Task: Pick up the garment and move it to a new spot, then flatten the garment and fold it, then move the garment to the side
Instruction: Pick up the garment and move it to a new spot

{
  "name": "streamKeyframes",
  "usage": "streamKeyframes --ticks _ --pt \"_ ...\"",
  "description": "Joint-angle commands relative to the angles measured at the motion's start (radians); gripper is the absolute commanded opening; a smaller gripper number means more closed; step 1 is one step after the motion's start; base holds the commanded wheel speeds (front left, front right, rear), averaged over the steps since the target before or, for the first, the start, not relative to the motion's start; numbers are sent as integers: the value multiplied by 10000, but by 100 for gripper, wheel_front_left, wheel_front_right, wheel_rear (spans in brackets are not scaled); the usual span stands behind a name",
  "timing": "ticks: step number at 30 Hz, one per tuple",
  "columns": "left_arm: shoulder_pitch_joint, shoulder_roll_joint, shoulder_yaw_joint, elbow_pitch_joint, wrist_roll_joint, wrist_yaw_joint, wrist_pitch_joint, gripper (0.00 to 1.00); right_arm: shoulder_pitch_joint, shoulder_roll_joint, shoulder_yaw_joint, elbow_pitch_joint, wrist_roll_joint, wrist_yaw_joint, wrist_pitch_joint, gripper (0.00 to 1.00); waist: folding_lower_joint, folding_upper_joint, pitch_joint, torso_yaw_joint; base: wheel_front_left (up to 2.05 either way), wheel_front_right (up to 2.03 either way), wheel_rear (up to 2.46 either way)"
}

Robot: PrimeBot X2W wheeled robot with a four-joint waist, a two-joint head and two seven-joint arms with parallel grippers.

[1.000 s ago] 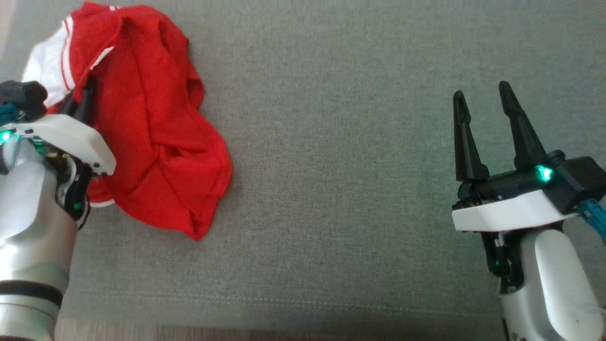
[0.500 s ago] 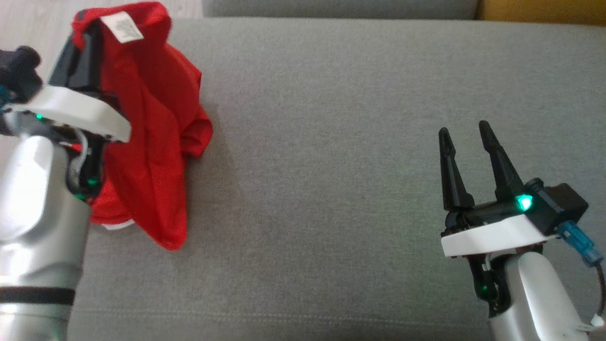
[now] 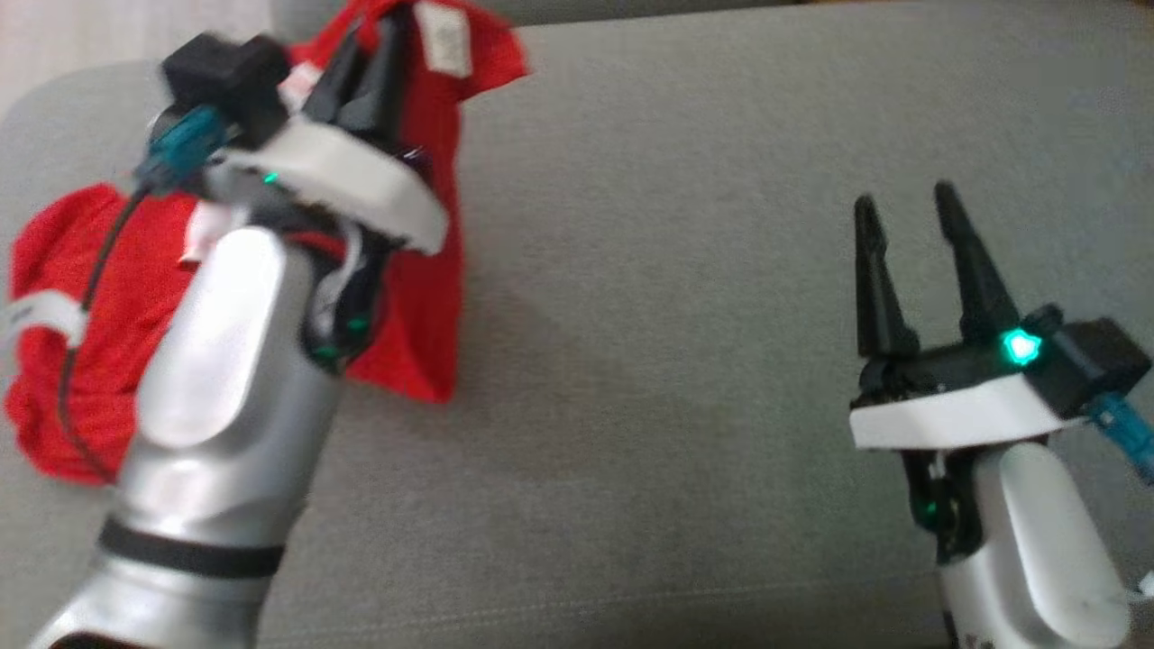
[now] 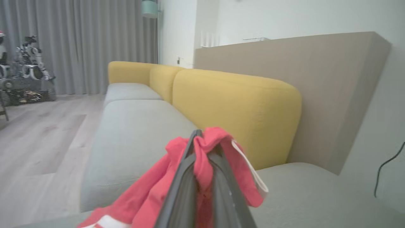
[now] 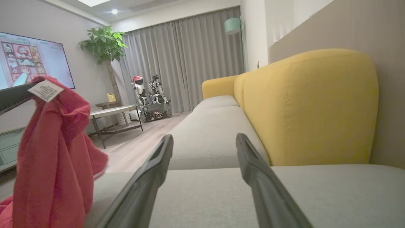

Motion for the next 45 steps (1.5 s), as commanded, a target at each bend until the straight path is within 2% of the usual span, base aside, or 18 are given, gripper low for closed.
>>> streamKeyframes --ticks 1,2,7,13,14,15,18,21,26,32,37,39,44,45 --pt "-1024 -183 80 -427 88 101 9 0 -564 -33 106 -453 -11 -7 -144 100 0 0 424 -602 0 0 0" --pt "-1024 -183 80 -427 88 101 9 0 -564 -33 106 -453 -11 -7 -144 100 0 0 424 -602 0 0 0" --pt "-1708 -891 -610 -113 -6 244 -157 0 -914 -33 -48 -572 169 -7 -292 100 0 0 818 -1414 0 0 0" --pt "-2426 -1065 -2094 251 -954 611 -720 0 -1014 -33 -233 -547 397 -7 -481 100 0 0 1072 -2054 0 0 0" --pt "-2521 -1067 -2442 339 -1167 734 -820 43 -1013 -33 -211 -502 436 -7 -506 100 0 0 1105 -2128 0 0 0" --pt "-2594 -1068 -2785 492 -1358 827 -862 100 -1013 -33 -173 -458 464 -7 -531 100 0 0 1123 -2176 0 0 0" --pt "-2803 -1070 -3475 1001 -1759 1037 -1093 100 -1012 -33 -60 -379 532 -7 -588 100 0 0 1172 -2215 0 0 0" --pt "-2919 -1071 -3660 1619 -1929 1183 -1361 100 -993 -33 -132 -353 522 -7 -627 100 0 0 1171 -1993 0 0 0" --pt "-2841 -955 -3468 2554 -1915 1066 -1724 100 -919 -33 -210 -241 267 -7 -649 100 0 0 935 -1374 0 0 0" --pt "-2027 -352 -3101 2869 -1769 893 -1890 100 -650 -33 -365 -67 -103 -7 -484 100 0 0 336 -490 0 0 0" --pt "-646 491 -2500 2122 -1335 1016 -1905 100 -313 -33 -545 4 -270 -7 -271 100 0 0 -109 109 0 0 0" --pt "555 908 -1985 1340 -1089 1127 -1906 100 -52 -33 -674 87 -381 -7 -133 100 0 0 -347 401 0 0 0" --pt "2601 1239 -1039 -84 -638 1394 -1907 100 350 -33 -834 245 -423 -7 31 100 0 0 -621 707 0 0 0" --pt "2601 1239 -1039 -84 -638 1394 -1907 100 350 -33 -834 245 -423 -7 31 100 0 0 -621 707 0 0 0"
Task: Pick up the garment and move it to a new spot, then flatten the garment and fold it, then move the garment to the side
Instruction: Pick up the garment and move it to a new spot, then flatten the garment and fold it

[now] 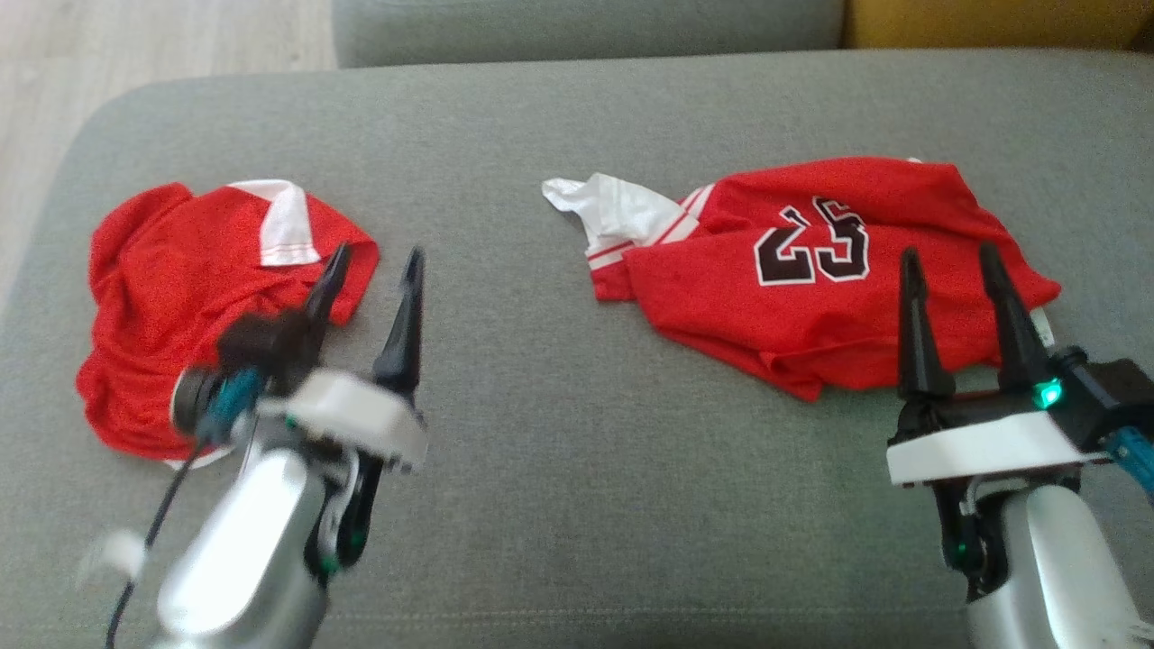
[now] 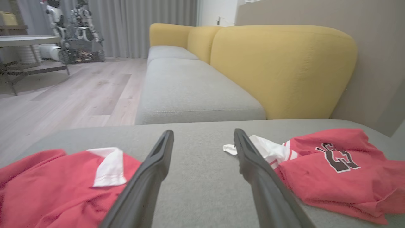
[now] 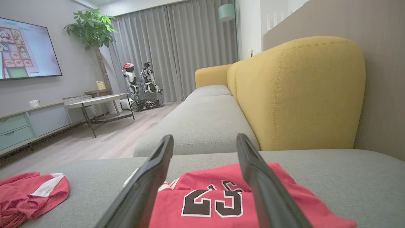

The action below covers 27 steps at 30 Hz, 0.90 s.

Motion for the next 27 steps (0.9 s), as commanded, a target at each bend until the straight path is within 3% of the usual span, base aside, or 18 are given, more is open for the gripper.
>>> streamKeyframes --ticks 1,7,14,20,27 --pt "-78 255 629 -582 160 129 -76 100 -125 -35 190 -257 -100 -7 44 100 0 0 -165 170 0 0 0" --pt "1558 -379 1777 -1700 589 152 -77 100 -95 -35 301 -156 -317 -7 257 100 0 0 -163 416 0 0 0" --pt "1767 -935 2297 -1754 1299 -478 -77 100 -887 -35 1306 301 -964 -7 1424 100 0 0 164 803 0 0 0" --pt "1743 -1458 2496 -1457 1652 -978 -77 100 -1909 -132 2134 1778 -1595 -7 2440 100 0 0 576 1357 0 0 0" --pt "1702 -1831 2677 -1141 1918 -1401 -78 100 -3094 -497 1883 3751 -2177 -7 2869 100 0 0 962 1988 0 0 0"
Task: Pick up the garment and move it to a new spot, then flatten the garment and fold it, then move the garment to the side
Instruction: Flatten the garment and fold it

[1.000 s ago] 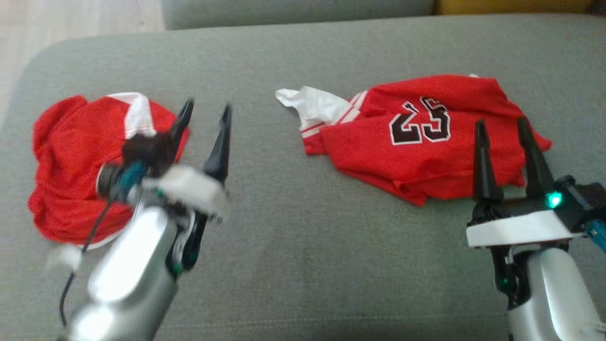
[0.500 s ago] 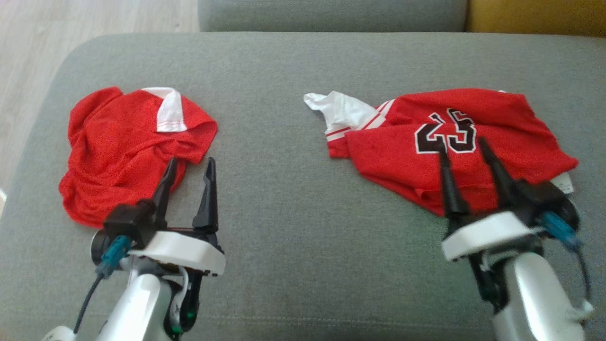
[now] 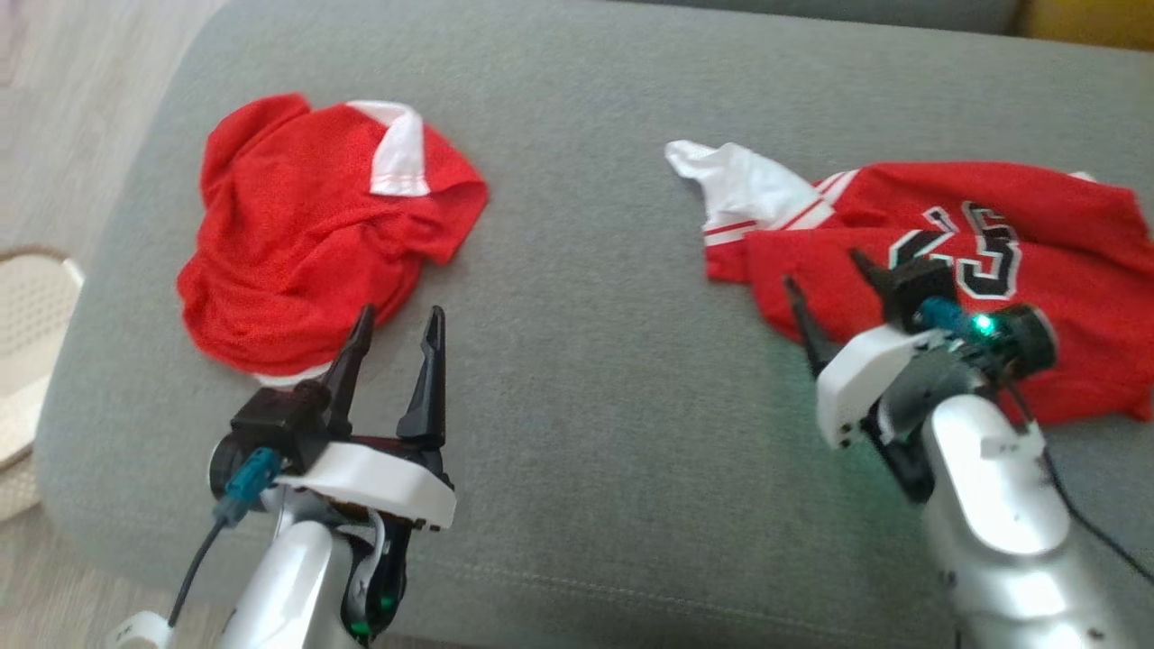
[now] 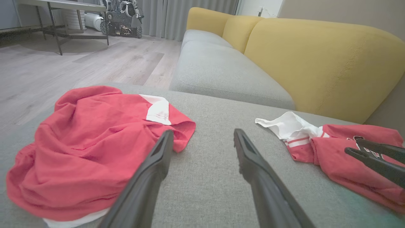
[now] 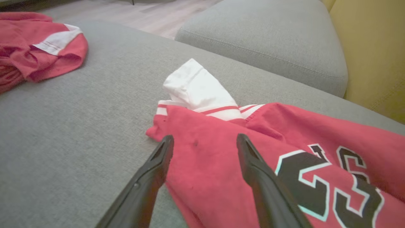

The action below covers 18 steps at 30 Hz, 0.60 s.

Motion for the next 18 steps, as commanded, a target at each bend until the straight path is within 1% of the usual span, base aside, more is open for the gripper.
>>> streamKeyframes --ticks 1,7,8,9,12,17,18 --pt "-475 15 370 -273 91 -52 -78 100 -434 -2 107 -96 -108 -7 -9 100 0 0 174 230 0 0 0" --pt "-500 -109 499 -189 215 -223 -78 100 -875 -72 76 1333 -201 -7 168 100 0 0 289 457 0 0 0" --pt "-509 -119 522 -182 228 -235 -78 100 -928 -74 102 1560 -162 -7 239 96 0 0 291 471 0 0 0" --pt "-517 -127 546 -175 239 -245 -78 100 -993 -78 145 1718 -126 -7 223 0 0 0 291 473 0 0 0" --pt "-530 -143 642 -157 268 -251 -78 100 -1175 -83 145 1936 -54 -7 -105 0 0 0 227 396 0 0 0" --pt "-485 -153 725 -119 342 -282 -78 100 -1474 -43 -124 1851 -164 -7 -912 0 0 0 -56 126 0 0 0" --pt "-485 -153 725 -119 342 -282 -78 100 -1474 -43 -124 1851 -164 -7 -912 0 0 0 -56 126 0 0 0"
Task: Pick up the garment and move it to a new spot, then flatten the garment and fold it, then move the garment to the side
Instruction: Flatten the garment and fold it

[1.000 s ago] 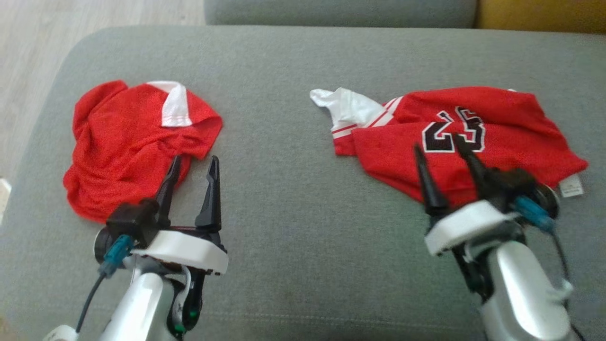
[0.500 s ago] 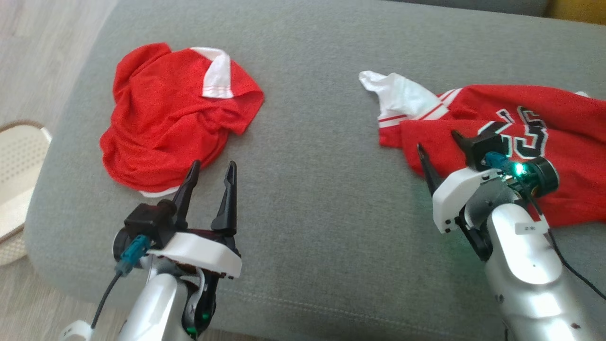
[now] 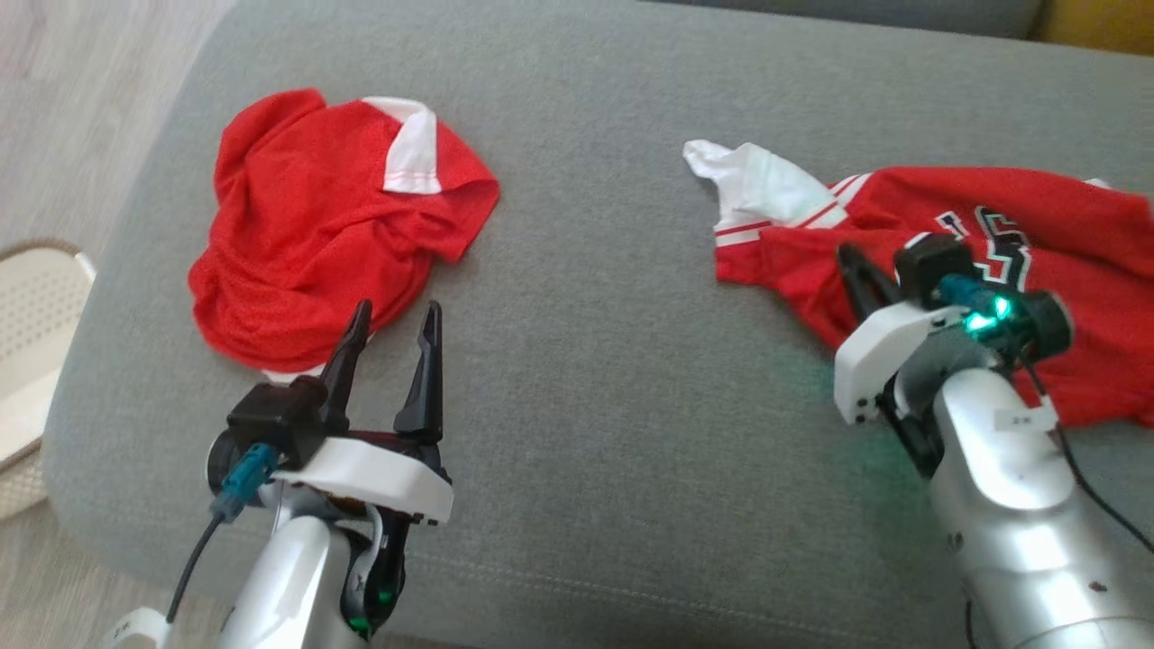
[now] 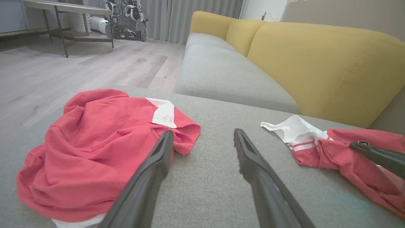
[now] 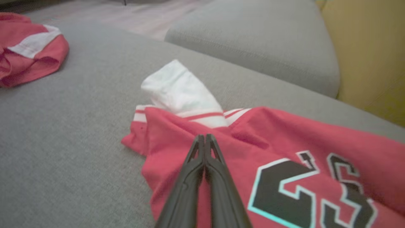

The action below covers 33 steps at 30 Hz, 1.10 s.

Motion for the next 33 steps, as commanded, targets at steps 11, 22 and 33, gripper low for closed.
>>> streamKeyframes --ticks 11,22,33 --pt "-113 37 113 -262 -235 135 -78 100 -1438 148 -136 -1732 -108 -7 -1154 0 0 0 -938 -563 0 0 0" --pt "183 36 109 -367 -525 293 -78 100 -3057 -244 565 -3217 1168 -7 -1493 0 0 0 -1343 -707 0 0 0" --pt "336 36 99 -450 -635 371 -78 100 -2257 -493 793 -3420 1515 -7 -1141 0 0 0 -1477 -780 0 0 0"
